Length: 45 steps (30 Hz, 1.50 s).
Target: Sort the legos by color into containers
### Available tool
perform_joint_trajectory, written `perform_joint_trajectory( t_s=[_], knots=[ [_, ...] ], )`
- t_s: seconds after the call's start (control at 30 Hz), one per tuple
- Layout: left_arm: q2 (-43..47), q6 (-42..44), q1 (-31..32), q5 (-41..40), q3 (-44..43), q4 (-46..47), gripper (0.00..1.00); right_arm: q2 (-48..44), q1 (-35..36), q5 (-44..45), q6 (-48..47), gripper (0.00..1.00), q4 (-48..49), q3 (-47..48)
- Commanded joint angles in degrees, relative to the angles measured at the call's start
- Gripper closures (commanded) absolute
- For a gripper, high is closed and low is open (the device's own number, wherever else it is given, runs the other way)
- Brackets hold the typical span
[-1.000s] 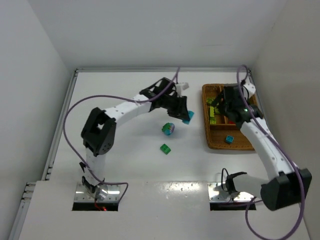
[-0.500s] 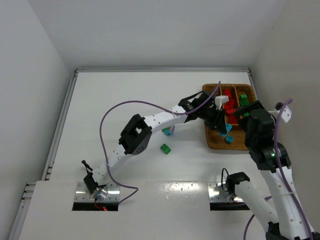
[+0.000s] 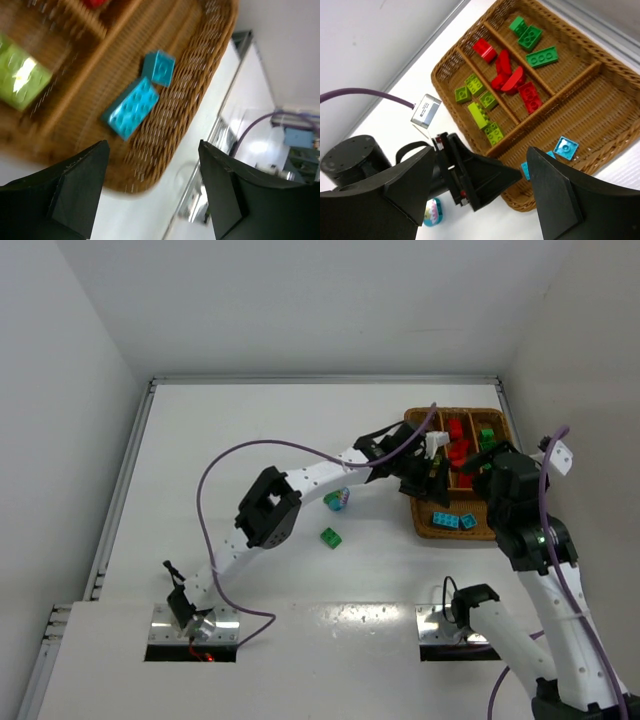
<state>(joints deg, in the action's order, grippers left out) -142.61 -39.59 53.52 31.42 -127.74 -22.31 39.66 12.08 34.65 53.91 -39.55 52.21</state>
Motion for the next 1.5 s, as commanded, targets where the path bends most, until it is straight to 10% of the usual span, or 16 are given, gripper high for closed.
perform_joint_trajectory(
  t_s=[0.0,0.47,0.6,0.87,1.47],
  knots=[
    [12.07,5.39,-1.39,-2.76,3.27,-5.19,0.22,2.26,-0.21,-5.28,-3.01,0.26,3.16,3.42],
    [52.06,14.72,-17.38,-22.81,54.95,-14.61,0.22,27.11,8.46,-36.06,-7.85,0.24,12.92,0.18],
    [51.56,14.19,-21.52,-21.33,56.29,-13.99,0.15,38.2,18.06,-33.86,-7.16,0.21,11.43,3.6],
    [40.58,15.25,-18.54,-24.12,46.99,-12.15,0.07,39.79,14.82,-38.51,-4.95,0.23,14.24,-1.13],
    [26.6,17.01,-15.28,-24.83,36.26,-13.9,0.26,43.13,13.94,-40.89,-6.62,0.24,13.1,-2.28]
  ],
)
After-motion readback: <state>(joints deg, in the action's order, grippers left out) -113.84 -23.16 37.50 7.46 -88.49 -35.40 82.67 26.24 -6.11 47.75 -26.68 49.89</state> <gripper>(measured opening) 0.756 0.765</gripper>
